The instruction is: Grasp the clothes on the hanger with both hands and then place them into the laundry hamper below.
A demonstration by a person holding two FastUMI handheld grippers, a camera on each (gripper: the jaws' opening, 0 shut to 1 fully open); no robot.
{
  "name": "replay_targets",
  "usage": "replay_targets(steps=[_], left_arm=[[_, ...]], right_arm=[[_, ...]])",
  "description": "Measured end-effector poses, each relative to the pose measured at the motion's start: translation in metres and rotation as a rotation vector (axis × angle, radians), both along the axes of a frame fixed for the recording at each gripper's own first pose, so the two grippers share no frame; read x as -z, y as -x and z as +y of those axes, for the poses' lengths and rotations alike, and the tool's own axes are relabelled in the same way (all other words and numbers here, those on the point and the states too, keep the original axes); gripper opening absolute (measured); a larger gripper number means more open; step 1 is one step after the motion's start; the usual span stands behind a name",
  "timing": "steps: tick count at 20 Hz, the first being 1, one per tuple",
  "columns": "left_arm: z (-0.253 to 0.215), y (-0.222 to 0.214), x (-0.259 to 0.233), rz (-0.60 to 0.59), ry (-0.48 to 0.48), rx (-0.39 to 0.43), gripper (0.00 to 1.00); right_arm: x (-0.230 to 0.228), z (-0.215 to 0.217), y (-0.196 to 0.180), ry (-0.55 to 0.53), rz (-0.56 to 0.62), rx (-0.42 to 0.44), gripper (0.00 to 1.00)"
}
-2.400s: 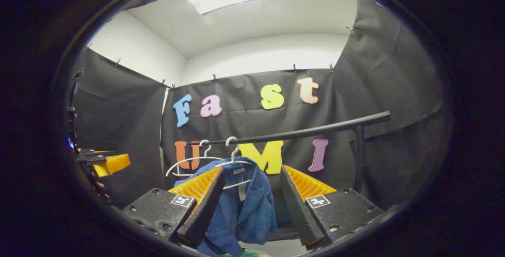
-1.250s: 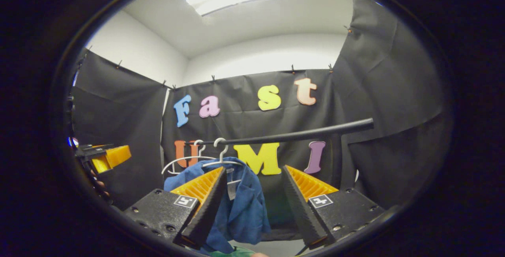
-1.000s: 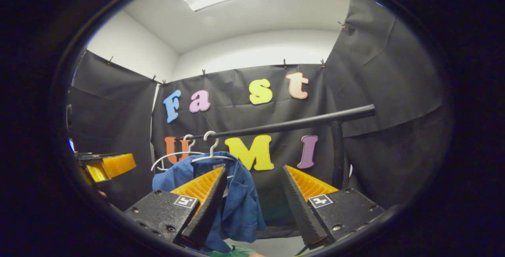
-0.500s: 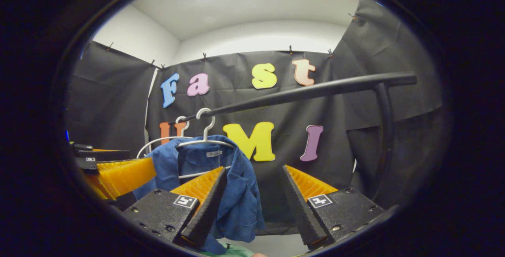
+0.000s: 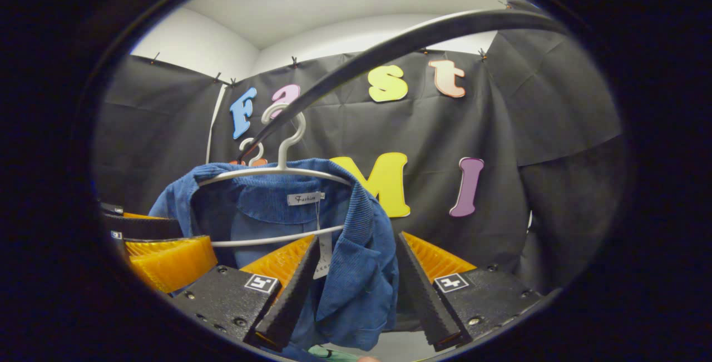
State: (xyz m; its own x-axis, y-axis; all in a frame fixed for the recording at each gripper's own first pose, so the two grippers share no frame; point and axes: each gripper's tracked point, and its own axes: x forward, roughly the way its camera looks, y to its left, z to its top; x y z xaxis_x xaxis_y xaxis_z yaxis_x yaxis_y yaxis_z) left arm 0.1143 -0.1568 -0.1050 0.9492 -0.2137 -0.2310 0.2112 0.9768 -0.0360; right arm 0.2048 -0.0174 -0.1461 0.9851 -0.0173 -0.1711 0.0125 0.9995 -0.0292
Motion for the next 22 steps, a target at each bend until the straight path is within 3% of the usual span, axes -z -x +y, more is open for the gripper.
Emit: replay_targets(steps=[3,6,11,13,15,17,18,19,22], left_arm=[[0.014,-0.019,0.007,0.003,-0.009,-0.030,0.97],[0.036,-0.039,0.018,0.022,-0.010,-0.085,0.94],[0.055,-0.067,0.033,0.054,-0.015,-0.150,0.95],[0.062,-0.071,0.029,0.035,0.009,-0.170,0.96],[0.071,-0.080,0.026,0.017,0.019,-0.188,0.99],[0.069,-0.087,0.027,0.020,0.051,-0.164,0.93],[0.067,-0.089,0.028,0.020,0.058,-0.163,0.90],[0.067,-0.092,0.027,0.014,0.057,-0.159,1.00],[0.067,-0.093,0.031,0.017,0.041,-0.181,0.84]], right_arm=[[0.003,-0.008,-0.042,0.024,-0.010,0.042,0.88],[0.002,-0.017,-0.062,0.074,-0.033,0.111,0.88],[0.004,-0.031,-0.068,0.115,-0.063,0.249,0.88],[0.005,-0.036,-0.062,0.103,-0.072,0.260,0.89],[0.005,-0.034,-0.060,0.068,-0.080,0.259,0.82],[0.003,-0.038,-0.054,0.083,-0.091,0.259,0.78],[-0.002,-0.041,-0.051,0.104,-0.107,0.275,0.71],[-0.004,-0.041,-0.048,0.133,-0.115,0.286,0.70],[-0.004,-0.040,-0.024,0.193,-0.101,0.285,0.57]])
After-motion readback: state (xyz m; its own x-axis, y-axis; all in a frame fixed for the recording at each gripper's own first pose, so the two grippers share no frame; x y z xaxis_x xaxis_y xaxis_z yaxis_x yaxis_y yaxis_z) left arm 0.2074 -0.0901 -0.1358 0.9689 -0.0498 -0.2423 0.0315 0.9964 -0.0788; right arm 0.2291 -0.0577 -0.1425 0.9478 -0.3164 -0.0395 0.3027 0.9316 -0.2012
